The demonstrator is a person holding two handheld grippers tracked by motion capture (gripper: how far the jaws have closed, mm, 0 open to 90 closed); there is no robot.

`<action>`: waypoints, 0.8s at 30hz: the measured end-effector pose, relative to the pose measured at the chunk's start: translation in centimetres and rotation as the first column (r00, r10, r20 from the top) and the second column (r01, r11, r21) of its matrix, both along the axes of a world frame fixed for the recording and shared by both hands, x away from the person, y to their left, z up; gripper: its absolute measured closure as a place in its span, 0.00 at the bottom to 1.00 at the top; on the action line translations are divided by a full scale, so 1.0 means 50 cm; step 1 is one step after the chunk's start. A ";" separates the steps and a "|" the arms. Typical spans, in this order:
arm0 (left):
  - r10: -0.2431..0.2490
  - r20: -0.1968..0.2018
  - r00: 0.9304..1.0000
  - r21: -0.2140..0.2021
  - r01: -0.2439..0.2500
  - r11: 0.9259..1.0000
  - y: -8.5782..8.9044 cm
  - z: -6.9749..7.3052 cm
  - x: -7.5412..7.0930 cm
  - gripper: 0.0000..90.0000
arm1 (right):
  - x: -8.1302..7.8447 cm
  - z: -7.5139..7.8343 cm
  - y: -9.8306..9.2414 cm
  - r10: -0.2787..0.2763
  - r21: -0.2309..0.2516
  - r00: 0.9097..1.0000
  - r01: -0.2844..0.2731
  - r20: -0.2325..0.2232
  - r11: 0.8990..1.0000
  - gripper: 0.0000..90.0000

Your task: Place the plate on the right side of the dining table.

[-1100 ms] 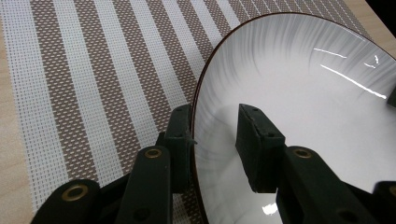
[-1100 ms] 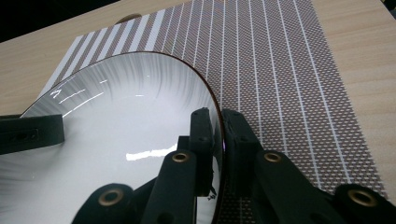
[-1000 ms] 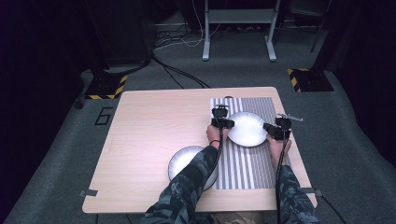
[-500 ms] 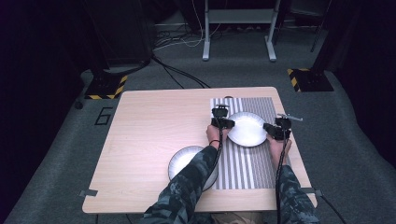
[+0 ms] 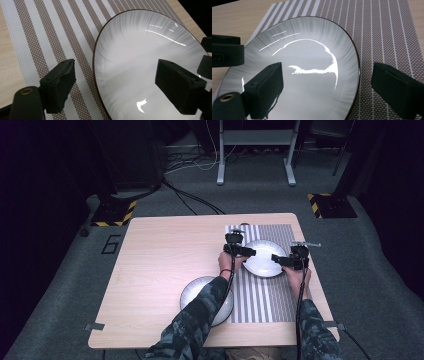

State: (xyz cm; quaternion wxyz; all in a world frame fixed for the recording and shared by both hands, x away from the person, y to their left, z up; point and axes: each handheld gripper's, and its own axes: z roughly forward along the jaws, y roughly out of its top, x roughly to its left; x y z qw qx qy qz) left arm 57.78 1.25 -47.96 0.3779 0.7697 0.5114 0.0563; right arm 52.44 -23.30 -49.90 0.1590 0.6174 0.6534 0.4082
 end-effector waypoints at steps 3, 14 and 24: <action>-0.025 0.008 1.000 -0.007 0.025 1.000 0.012 0.013 -0.012 0.15 | -0.010 0.013 0.001 0.025 -0.005 1.000 -0.025 0.004 1.000 0.06; -0.109 0.099 0.989 0.009 0.108 0.994 0.083 0.067 -0.080 0.13 | -0.071 0.064 -0.005 0.075 0.007 0.996 -0.075 0.056 0.997 0.00; -0.084 0.158 0.984 0.006 0.084 0.996 0.202 0.068 -0.150 0.12 | -0.144 0.082 -0.013 0.104 -0.032 0.989 -0.101 0.107 0.994 0.00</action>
